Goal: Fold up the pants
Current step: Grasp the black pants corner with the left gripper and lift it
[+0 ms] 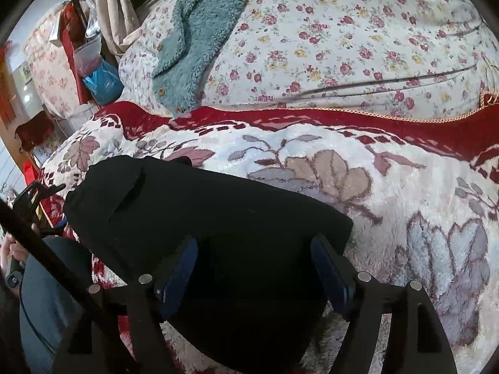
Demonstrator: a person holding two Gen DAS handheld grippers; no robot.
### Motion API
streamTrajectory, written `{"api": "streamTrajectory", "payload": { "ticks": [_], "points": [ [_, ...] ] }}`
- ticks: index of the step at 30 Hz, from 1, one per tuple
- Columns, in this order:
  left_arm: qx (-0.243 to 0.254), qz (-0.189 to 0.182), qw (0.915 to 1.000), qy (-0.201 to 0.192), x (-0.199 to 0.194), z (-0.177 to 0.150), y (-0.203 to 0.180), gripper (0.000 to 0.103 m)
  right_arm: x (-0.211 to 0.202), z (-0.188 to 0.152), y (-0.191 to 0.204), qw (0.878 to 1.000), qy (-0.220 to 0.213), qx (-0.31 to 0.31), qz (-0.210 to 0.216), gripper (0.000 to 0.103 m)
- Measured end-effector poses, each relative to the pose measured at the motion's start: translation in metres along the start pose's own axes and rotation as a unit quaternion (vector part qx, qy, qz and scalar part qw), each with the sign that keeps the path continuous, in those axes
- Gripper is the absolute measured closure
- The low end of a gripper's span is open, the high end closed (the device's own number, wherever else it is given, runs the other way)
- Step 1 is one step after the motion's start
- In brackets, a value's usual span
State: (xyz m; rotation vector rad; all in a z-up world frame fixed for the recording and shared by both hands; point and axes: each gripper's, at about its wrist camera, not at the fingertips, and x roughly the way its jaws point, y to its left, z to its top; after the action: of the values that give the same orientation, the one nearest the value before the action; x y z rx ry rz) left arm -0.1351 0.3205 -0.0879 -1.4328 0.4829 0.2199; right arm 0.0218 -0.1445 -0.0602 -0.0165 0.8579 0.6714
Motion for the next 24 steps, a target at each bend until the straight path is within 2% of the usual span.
{"api": "streamTrajectory", "payload": {
  "ticks": [3,5,8,12,14,15,18,19,20,22,23,24],
  "points": [
    [0.012,0.014,0.9998,0.001,0.005,0.0,-0.003,0.041,0.0,0.001,0.002,1.0,0.0,-0.005,-0.004,0.029],
    [0.033,0.043,0.9985,0.004,0.006,-0.002,-0.005,0.067,-0.001,0.001,0.002,1.0,-0.002,-0.006,-0.006,0.029],
    [0.035,0.053,0.9979,0.014,0.01,-0.003,-0.002,0.089,-0.001,0.0,0.003,1.0,-0.002,-0.004,-0.006,0.029],
    [0.108,0.074,0.9914,-0.005,0.005,-0.009,-0.027,0.093,-0.001,0.001,0.003,1.0,-0.002,-0.004,-0.006,0.029],
    [0.18,0.104,0.9778,-0.025,0.002,-0.019,-0.053,0.093,-0.001,0.0,0.003,1.0,-0.002,-0.004,-0.006,0.029],
    [0.219,0.121,0.9674,-0.037,0.0,-0.026,-0.068,0.093,-0.001,0.0,0.003,1.0,-0.001,-0.004,-0.007,0.029],
    [0.346,0.174,0.9188,-0.075,0.002,-0.056,-0.109,0.093,-0.003,0.004,0.003,1.0,0.009,0.005,-0.007,0.03],
    [0.399,0.193,0.8919,-0.092,0.003,-0.074,-0.124,0.093,-0.005,0.007,0.002,1.0,0.014,0.013,-0.007,0.033],
    [0.432,0.207,0.8723,-0.101,0.007,-0.085,-0.133,0.093,-0.009,0.014,0.001,0.999,0.016,0.027,0.001,0.034],
    [0.5,0.23,0.826,-0.123,0.012,-0.113,-0.147,0.093,-0.019,0.033,0.004,0.995,0.007,0.066,0.072,0.038],
    [0.522,0.236,0.8094,-0.13,0.015,-0.121,-0.15,0.093,-0.024,0.048,0.011,0.989,-0.003,0.084,0.118,0.038],
    [0.553,0.244,0.7844,-0.141,0.017,-0.135,-0.154,0.093,-0.025,0.059,0.018,0.986,-0.005,0.09,0.138,0.038]
  ]
}}
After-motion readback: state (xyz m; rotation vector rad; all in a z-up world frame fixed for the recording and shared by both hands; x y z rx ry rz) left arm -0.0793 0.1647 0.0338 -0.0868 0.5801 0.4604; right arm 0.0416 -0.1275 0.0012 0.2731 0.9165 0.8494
